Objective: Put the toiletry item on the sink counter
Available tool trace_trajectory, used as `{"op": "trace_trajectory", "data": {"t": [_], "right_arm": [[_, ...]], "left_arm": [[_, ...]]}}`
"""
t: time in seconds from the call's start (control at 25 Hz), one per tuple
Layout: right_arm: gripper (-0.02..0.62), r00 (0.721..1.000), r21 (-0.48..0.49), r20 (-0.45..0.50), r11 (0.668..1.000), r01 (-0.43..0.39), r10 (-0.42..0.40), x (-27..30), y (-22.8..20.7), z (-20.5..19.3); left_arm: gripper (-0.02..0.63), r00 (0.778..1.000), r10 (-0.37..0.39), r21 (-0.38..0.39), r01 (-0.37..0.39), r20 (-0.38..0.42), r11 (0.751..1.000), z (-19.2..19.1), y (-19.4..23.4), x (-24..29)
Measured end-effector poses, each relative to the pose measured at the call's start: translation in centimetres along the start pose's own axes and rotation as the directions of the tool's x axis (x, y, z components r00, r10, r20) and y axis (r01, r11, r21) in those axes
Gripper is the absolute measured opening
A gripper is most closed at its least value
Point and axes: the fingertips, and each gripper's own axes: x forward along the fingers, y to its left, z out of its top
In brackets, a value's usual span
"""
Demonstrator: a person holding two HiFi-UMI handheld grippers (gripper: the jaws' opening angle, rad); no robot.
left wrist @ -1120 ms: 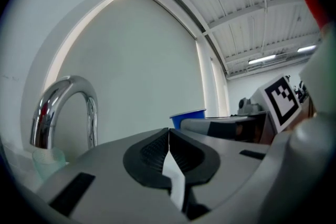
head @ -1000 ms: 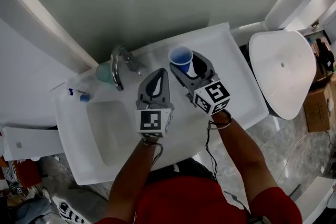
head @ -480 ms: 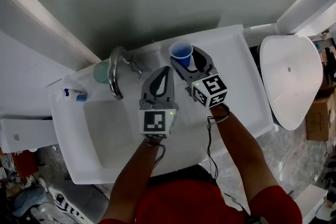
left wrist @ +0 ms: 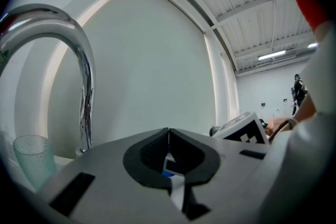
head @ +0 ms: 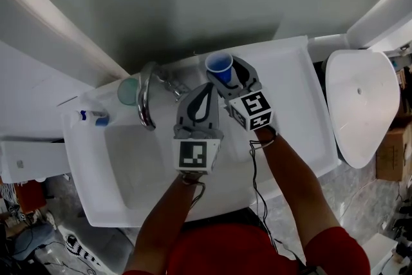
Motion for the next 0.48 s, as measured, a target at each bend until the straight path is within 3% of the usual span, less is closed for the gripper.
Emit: {"op": "trace_trajectory", "data": {"t": [0.48], "right_arm": [[0.288, 0.999, -0.040, -0.043, 0.999, -0.018, 0.016, 1.1, 0.3, -1.6]], "left_arm": [[0.017, 1.000, 0.001, -0.010, -0.002, -0.030, 1.000, -1.0, 0.2, 0.7]]}}
